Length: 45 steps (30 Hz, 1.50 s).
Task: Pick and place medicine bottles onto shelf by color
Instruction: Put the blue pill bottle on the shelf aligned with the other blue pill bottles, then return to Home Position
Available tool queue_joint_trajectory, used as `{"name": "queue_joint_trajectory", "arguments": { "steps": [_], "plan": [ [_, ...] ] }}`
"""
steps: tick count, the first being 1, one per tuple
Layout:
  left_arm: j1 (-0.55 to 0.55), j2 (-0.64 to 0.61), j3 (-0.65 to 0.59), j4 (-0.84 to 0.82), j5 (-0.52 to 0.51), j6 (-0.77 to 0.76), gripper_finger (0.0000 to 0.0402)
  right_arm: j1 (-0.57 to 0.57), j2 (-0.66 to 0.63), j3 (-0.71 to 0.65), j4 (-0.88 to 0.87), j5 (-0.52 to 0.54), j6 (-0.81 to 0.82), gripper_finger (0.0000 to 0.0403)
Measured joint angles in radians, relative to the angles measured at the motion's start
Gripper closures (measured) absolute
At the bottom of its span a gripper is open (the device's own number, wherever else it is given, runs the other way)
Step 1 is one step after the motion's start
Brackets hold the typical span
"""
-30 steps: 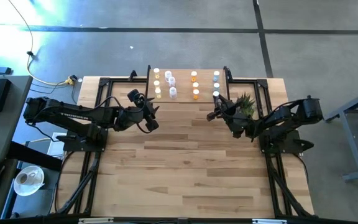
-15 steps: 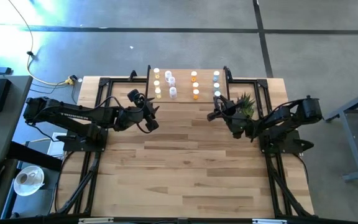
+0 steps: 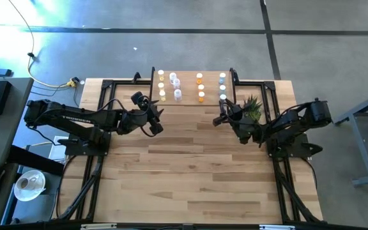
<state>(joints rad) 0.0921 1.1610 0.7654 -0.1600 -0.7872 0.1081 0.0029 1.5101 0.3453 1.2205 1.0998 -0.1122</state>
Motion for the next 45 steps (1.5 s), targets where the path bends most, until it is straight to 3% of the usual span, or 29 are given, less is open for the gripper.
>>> {"name": "queue_joint_trajectory", "arguments": {
  "steps": [19,34,42,45],
  "plan": [
    [0.000,0.000,0.000,0.000,0.000,0.000,0.0213,0.025,0.000,0.001,0.004,0.054,0.002,0.0263],
    [-0.011,-0.008,0.000,-0.019,0.006,-0.001,0.0213,0.163,-0.001,0.001,0.026,0.191,-0.027,0.0263],
    [-0.038,-0.091,0.000,-0.156,0.268,-0.102,0.0213,0.260,-0.001,0.001,0.084,0.159,-0.025,0.0263],
    [-0.038,-0.098,0.000,-0.179,0.313,-0.134,0.0213,0.273,-0.016,0.001,0.091,0.110,-0.027,0.0263]
  ]
}}
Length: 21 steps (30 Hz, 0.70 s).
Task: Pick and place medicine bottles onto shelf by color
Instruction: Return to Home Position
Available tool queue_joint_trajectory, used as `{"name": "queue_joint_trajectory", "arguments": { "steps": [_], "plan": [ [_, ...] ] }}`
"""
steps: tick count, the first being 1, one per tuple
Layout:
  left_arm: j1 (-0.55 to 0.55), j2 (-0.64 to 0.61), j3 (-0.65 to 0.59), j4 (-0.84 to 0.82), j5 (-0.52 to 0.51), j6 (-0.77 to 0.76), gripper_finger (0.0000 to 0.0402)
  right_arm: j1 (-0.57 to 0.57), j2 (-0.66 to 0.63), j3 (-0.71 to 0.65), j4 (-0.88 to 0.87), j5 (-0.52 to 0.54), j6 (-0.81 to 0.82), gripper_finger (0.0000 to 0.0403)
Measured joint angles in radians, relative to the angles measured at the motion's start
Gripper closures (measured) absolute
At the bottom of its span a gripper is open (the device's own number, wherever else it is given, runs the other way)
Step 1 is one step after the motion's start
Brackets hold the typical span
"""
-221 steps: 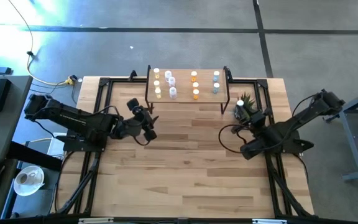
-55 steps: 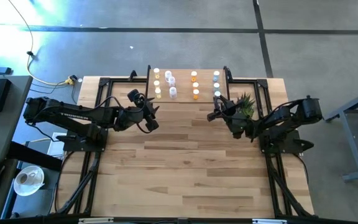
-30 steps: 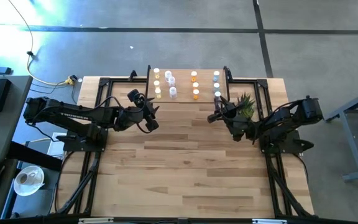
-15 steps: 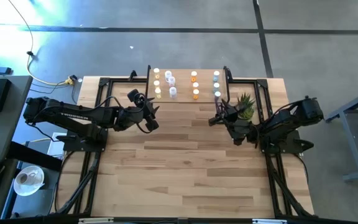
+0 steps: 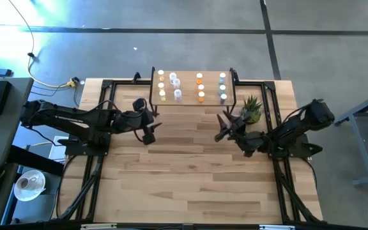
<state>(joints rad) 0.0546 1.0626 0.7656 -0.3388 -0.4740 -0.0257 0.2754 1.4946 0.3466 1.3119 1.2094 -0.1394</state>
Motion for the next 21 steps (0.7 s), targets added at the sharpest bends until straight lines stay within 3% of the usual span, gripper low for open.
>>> {"name": "queue_joint_trajectory", "arguments": {
  "steps": [8,21],
  "plan": [
    [0.015,-0.013,-0.196,0.235,0.116,-0.025,0.0213,0.000,-0.211,0.000,-0.081,-0.210,-0.089,0.0263],
    [0.093,-0.228,-0.411,0.410,0.262,-0.061,0.0213,-0.002,-0.710,-0.001,-0.674,-0.330,-0.037,0.0263]
  ]
}}
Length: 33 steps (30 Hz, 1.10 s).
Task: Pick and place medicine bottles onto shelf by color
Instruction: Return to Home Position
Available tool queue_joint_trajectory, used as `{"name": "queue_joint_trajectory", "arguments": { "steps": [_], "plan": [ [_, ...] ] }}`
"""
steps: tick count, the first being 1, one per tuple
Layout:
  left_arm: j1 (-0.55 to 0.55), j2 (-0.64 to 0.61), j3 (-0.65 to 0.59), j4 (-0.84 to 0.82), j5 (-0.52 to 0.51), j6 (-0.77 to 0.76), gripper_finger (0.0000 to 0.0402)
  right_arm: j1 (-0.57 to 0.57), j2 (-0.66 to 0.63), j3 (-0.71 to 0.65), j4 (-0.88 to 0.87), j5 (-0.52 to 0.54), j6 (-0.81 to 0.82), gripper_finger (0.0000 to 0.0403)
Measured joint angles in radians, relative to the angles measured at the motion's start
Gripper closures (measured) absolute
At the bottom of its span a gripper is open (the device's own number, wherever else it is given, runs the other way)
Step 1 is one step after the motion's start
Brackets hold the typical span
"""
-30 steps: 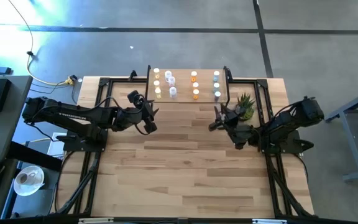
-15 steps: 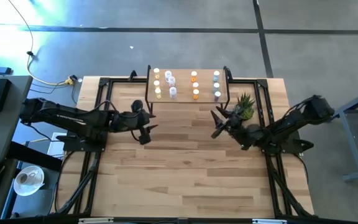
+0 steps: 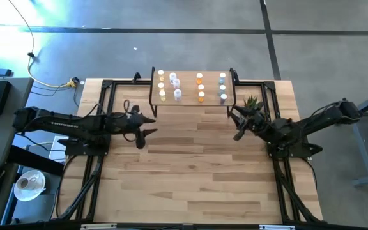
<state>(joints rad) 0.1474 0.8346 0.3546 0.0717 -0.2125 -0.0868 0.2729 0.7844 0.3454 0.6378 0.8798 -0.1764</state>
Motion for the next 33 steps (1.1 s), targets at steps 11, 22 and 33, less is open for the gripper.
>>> {"name": "queue_joint_trajectory", "arguments": {
  "steps": [11,22,33],
  "plan": [
    [0.036,-0.227,-0.186,0.099,0.056,-0.017,0.0213,0.000,-0.205,0.000,-0.459,-0.009,0.220,0.0263],
    [0.097,-0.407,-0.291,0.115,0.161,-0.042,0.0213,0.000,-0.160,-0.001,-0.588,-0.056,0.404,0.0263],
    [0.147,-0.481,-0.343,0.114,0.247,-0.045,0.0213,0.000,-0.090,-0.001,-0.620,-0.091,0.447,0.0263]
  ]
}}
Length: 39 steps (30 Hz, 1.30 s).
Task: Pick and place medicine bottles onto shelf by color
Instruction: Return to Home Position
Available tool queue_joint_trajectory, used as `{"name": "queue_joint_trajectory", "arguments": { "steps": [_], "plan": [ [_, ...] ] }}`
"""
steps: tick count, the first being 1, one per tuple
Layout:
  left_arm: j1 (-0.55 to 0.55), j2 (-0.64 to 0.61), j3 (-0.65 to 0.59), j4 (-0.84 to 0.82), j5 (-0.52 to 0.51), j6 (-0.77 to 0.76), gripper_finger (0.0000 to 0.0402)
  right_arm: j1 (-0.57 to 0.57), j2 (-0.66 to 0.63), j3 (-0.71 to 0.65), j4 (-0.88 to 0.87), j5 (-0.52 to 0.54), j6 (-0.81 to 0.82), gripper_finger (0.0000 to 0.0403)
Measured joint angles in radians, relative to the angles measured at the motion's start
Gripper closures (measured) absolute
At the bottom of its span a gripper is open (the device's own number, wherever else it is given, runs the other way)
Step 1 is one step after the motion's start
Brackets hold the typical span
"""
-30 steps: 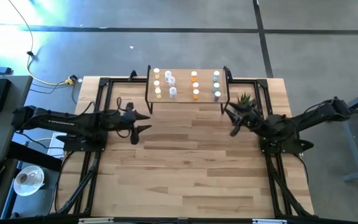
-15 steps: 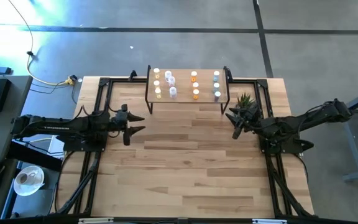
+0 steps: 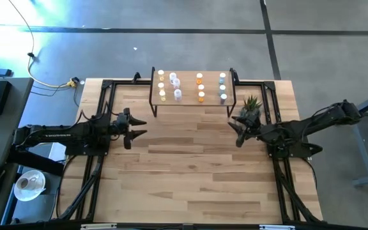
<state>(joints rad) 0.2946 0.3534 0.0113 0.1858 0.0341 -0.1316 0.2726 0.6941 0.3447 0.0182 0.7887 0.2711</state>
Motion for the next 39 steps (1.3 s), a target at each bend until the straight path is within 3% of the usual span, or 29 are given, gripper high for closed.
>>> {"name": "queue_joint_trajectory", "arguments": {
  "steps": [14,23,27,33,39],
  "plan": [
    [0.002,-0.016,0.014,0.046,0.011,0.056,0.0213,0.000,0.094,0.000,-0.023,-0.057,-0.001,0.0263],
    [0.002,-0.094,0.014,-0.022,0.003,0.038,0.0213,0.000,-0.102,0.000,-0.038,-0.127,-0.194,0.0263],
    [0.002,-0.121,0.014,-0.057,0.003,0.046,0.0213,0.000,-0.200,-0.002,-0.118,-0.144,-0.184,0.0263],
    [0.002,-0.130,0.014,-0.072,0.007,0.056,0.0213,0.000,-0.247,-0.163,0.066,-0.185,-0.124,0.0263],
    [0.002,-0.130,0.014,-0.096,0.007,0.093,0.0213,0.000,-0.267,-0.281,0.256,-0.253,-0.170,0.0263]
  ]
}}
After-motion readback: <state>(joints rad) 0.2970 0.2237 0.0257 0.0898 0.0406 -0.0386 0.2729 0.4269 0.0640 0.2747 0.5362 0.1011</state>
